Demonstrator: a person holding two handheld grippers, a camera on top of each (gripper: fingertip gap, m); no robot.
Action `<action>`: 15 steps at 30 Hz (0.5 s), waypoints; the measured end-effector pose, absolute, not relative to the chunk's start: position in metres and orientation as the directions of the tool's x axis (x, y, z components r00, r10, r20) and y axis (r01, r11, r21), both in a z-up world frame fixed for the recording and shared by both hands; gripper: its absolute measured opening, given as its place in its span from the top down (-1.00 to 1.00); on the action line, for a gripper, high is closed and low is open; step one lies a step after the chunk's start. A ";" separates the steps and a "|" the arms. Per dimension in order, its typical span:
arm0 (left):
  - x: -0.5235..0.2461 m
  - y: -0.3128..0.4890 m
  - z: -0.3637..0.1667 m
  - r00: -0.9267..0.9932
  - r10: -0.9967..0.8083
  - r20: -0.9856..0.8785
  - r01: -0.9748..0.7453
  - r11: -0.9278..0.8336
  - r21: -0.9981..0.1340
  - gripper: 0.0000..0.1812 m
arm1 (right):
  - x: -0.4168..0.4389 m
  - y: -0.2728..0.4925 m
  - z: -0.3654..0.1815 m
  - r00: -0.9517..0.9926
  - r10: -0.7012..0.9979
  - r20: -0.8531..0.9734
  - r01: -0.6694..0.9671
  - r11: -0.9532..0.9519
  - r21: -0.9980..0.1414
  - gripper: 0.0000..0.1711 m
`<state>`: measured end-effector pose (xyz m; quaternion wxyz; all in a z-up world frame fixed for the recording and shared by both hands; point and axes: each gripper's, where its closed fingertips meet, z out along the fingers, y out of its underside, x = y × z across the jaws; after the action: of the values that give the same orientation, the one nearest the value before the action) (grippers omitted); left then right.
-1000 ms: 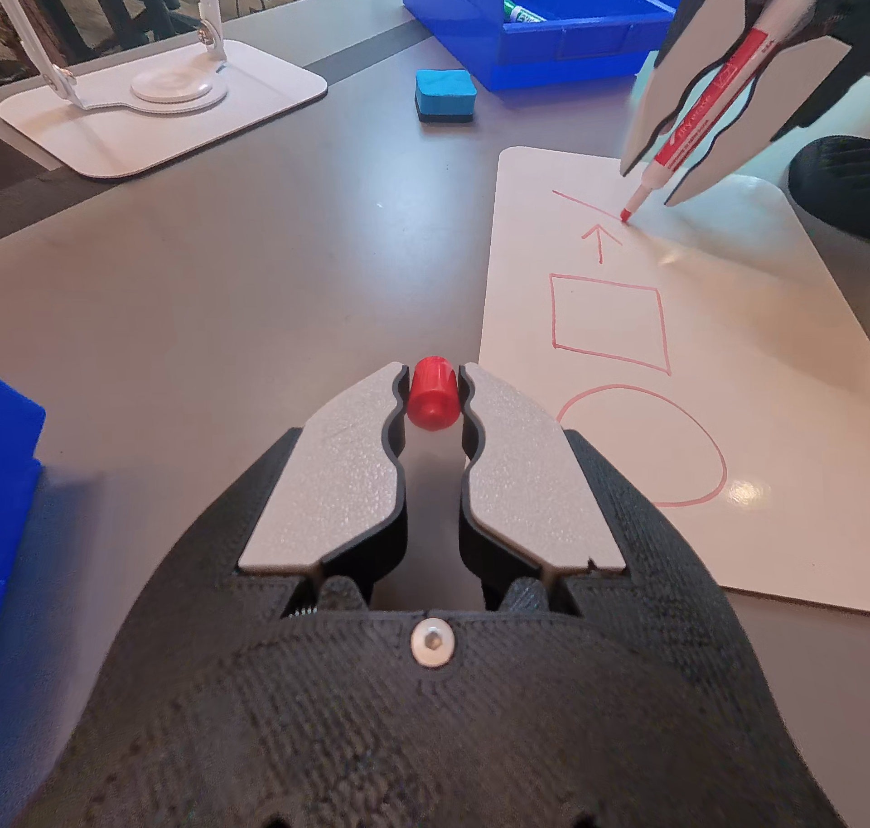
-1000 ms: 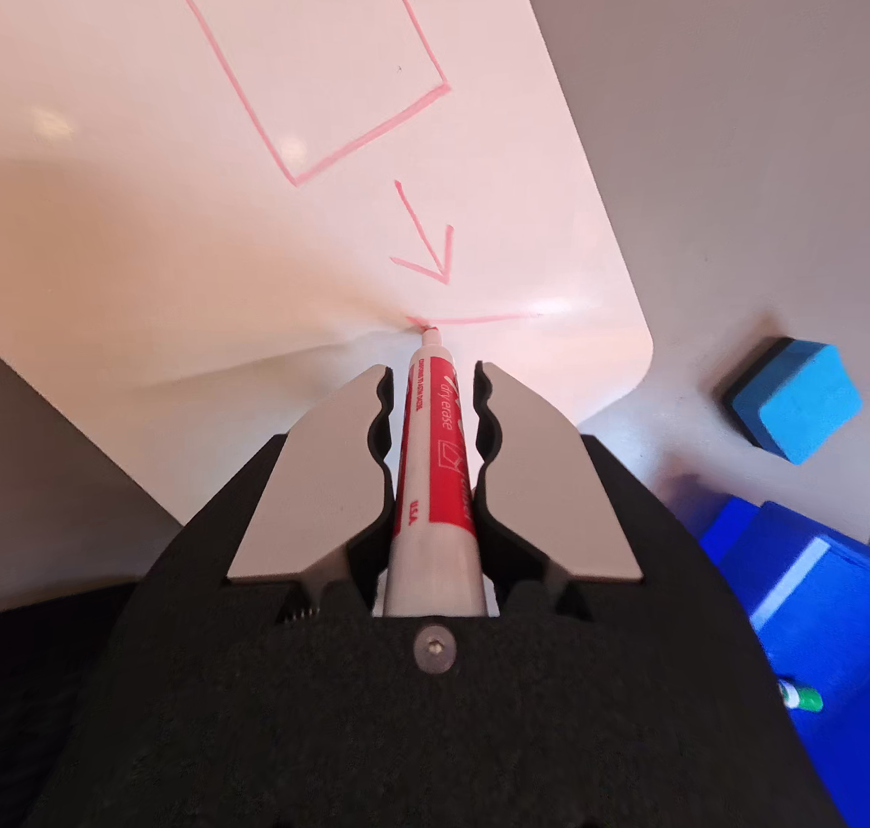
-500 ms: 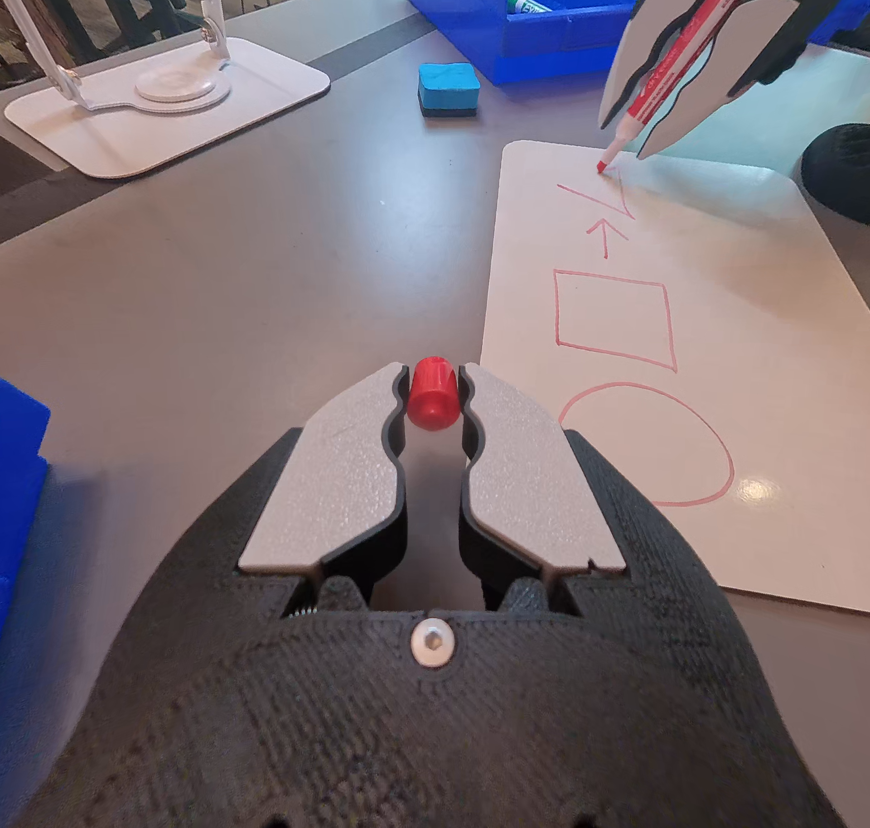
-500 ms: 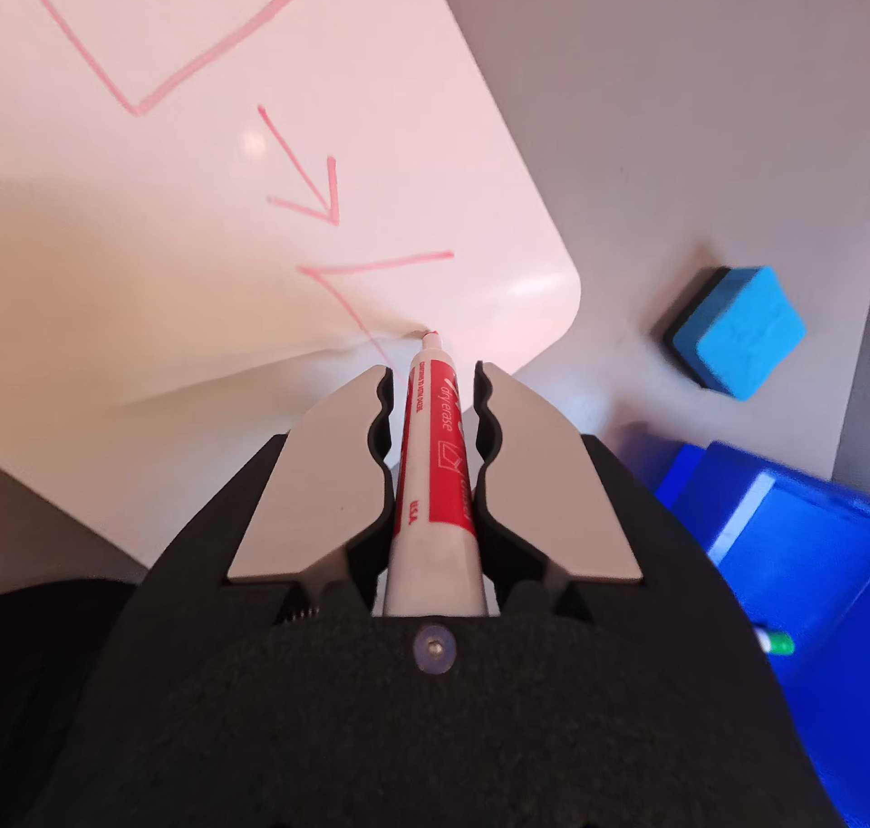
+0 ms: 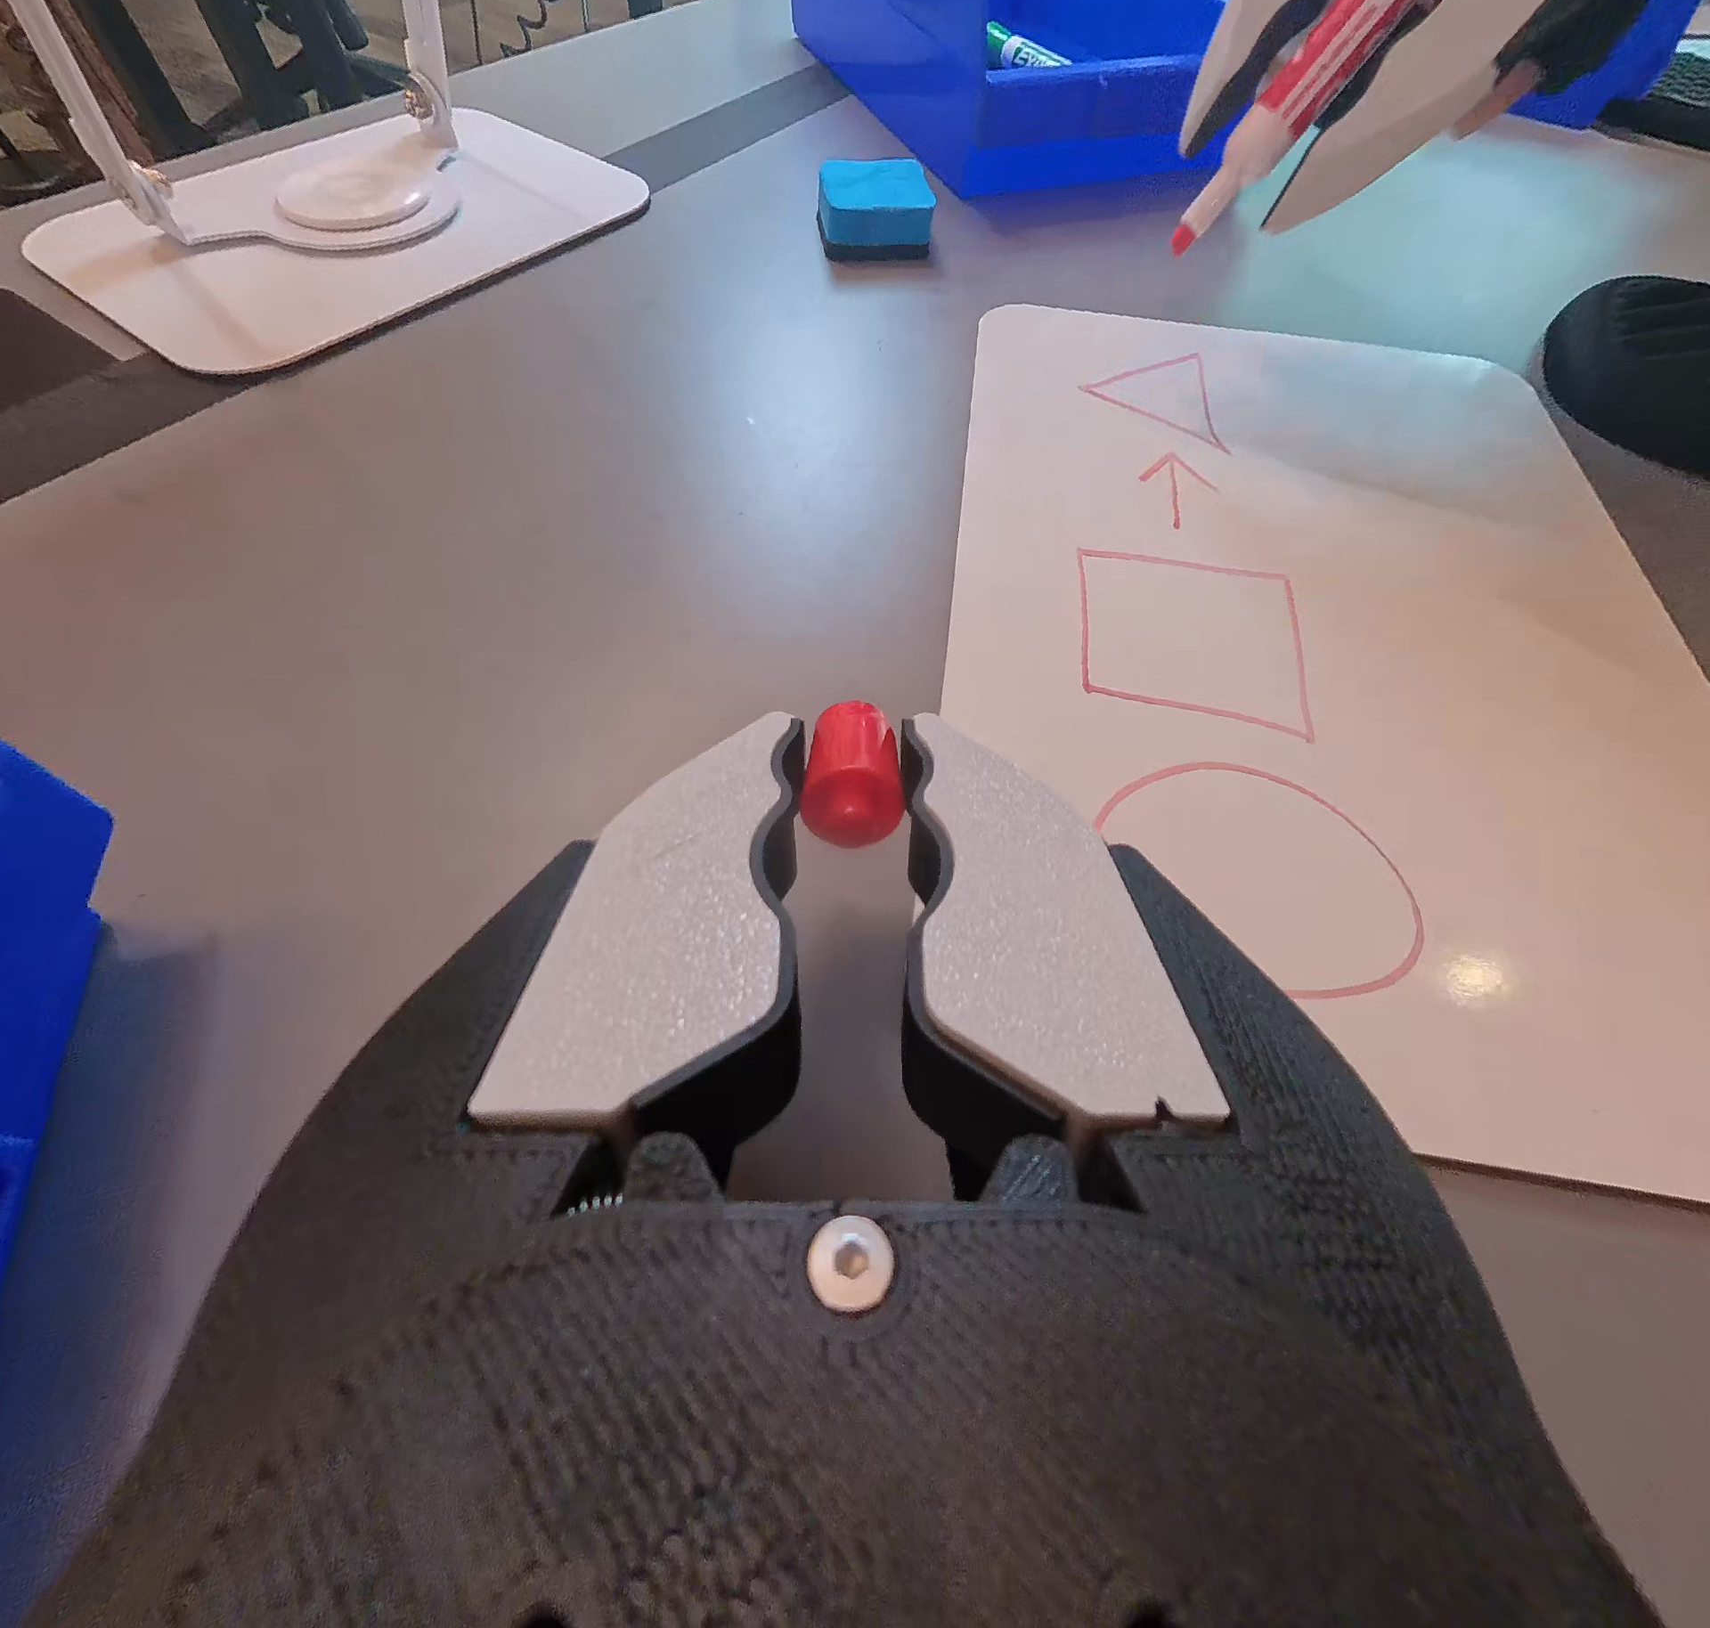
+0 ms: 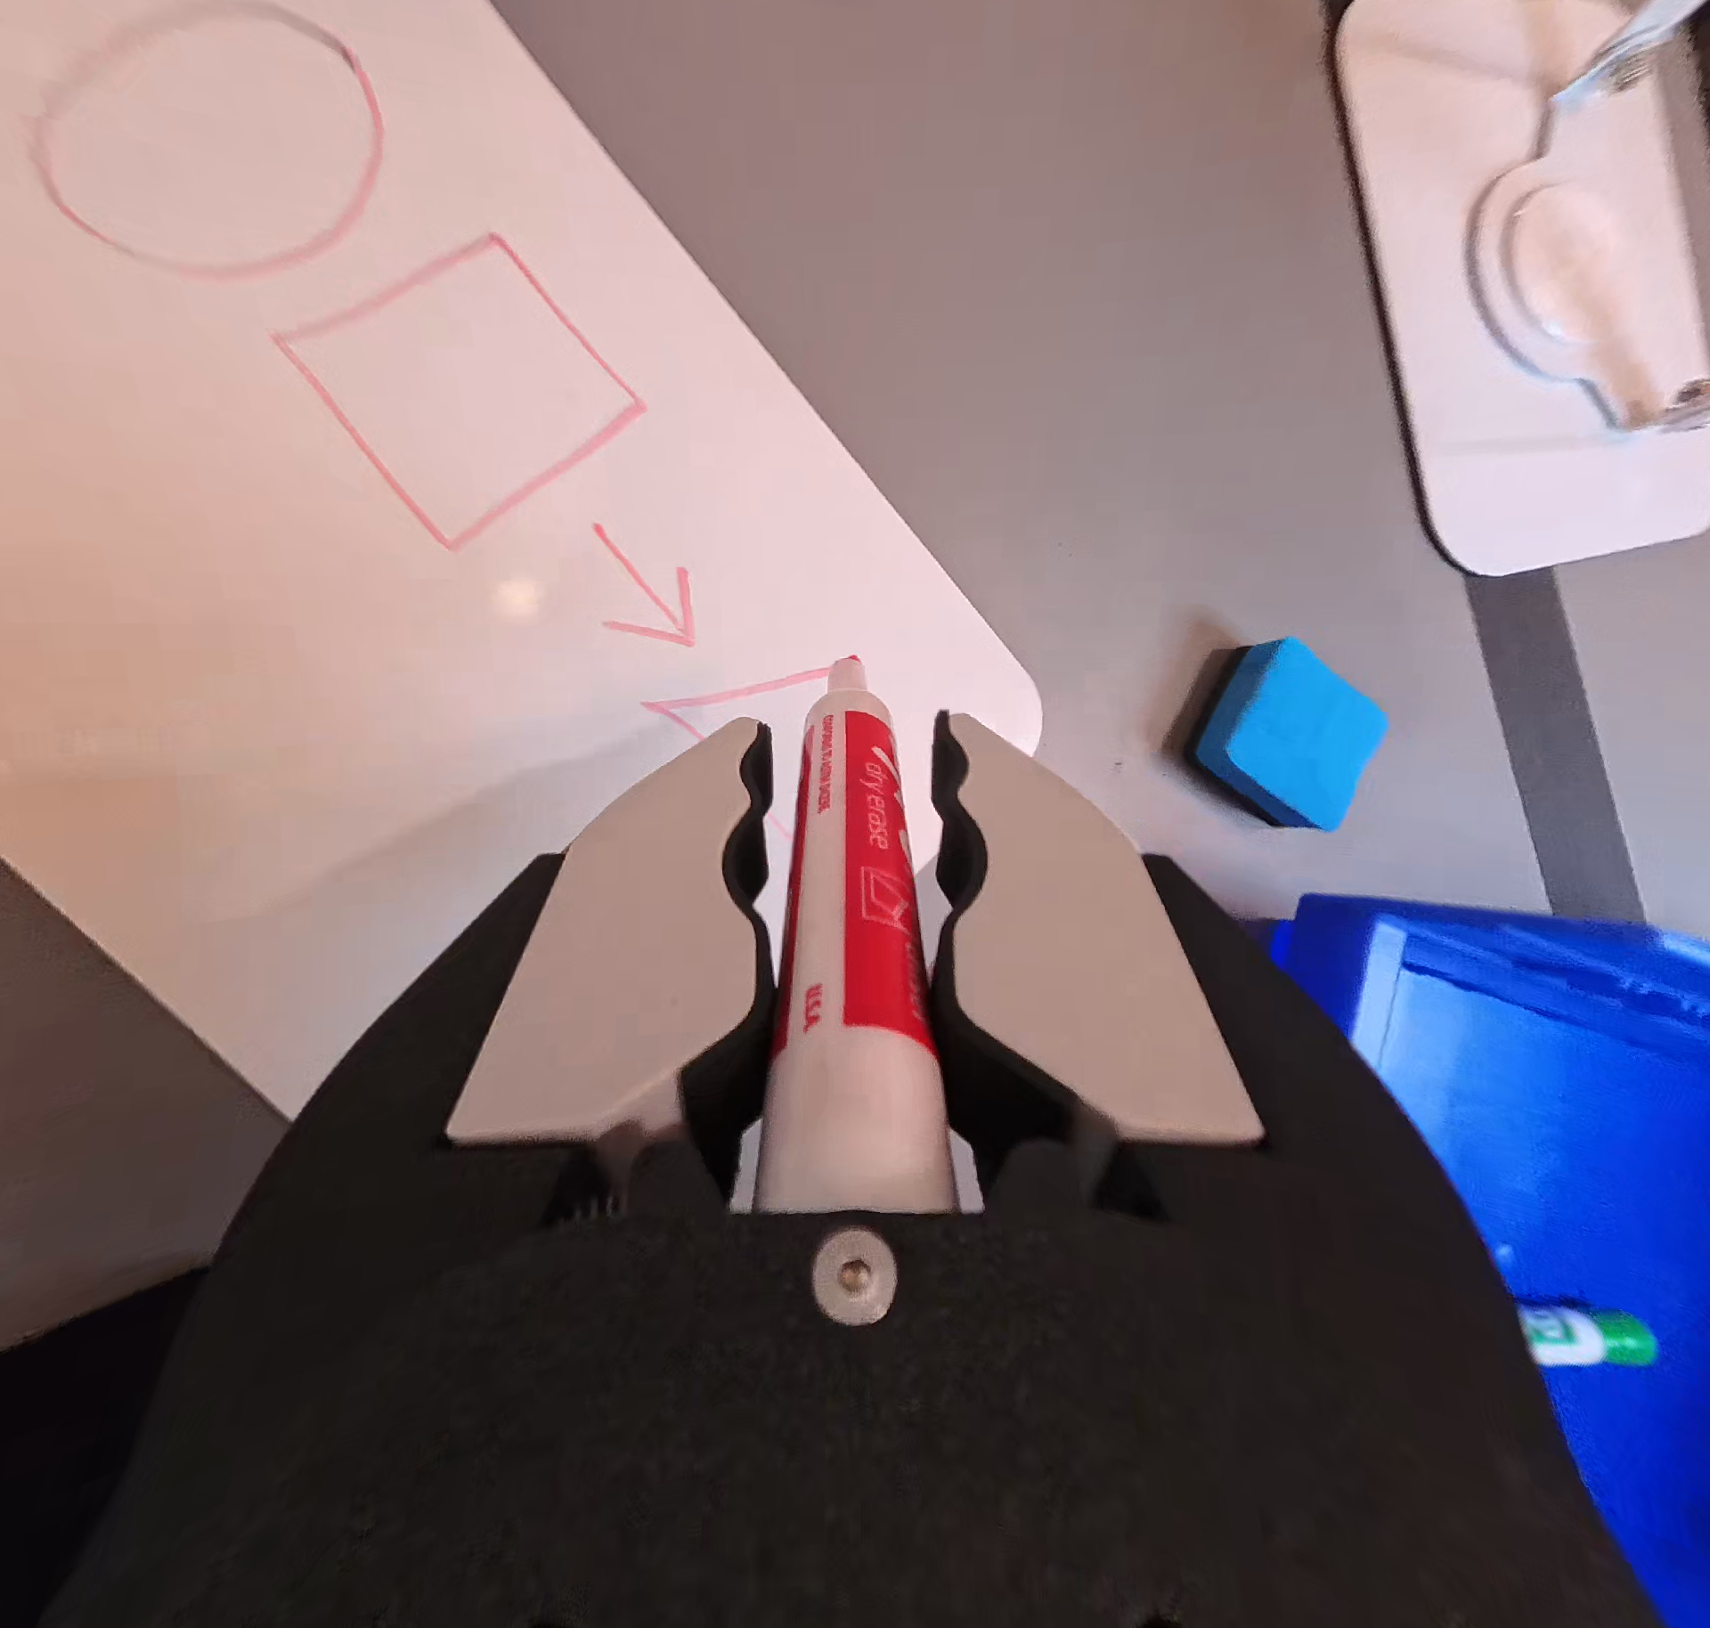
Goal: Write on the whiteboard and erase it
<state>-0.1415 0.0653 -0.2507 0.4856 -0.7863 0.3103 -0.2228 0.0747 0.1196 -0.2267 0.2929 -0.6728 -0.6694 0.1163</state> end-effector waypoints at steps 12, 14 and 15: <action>-0.088 0.031 -0.172 0.499 -0.864 -0.072 -0.128 0.008 -0.992 0.78 | 0.027 0.050 -0.151 -0.030 0.982 -0.187 0.086 -0.184 -0.979 0.60; -0.064 0.019 -0.150 0.426 -0.895 -0.129 -0.110 0.090 -0.990 0.78 | 0.017 0.038 -0.140 -0.112 0.966 -0.232 0.030 -0.230 -0.973 0.60; -0.051 0.014 -0.141 0.389 -0.907 -0.161 -0.108 0.129 -0.986 0.78 | 0.013 0.032 -0.135 -0.148 0.957 -0.249 0.009 -0.250 -0.968 0.60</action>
<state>-0.0513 0.0136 -0.1409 0.6061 -0.5718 0.4439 -0.3296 0.0131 0.0323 -0.1347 0.3969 -0.5183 -0.4661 0.5972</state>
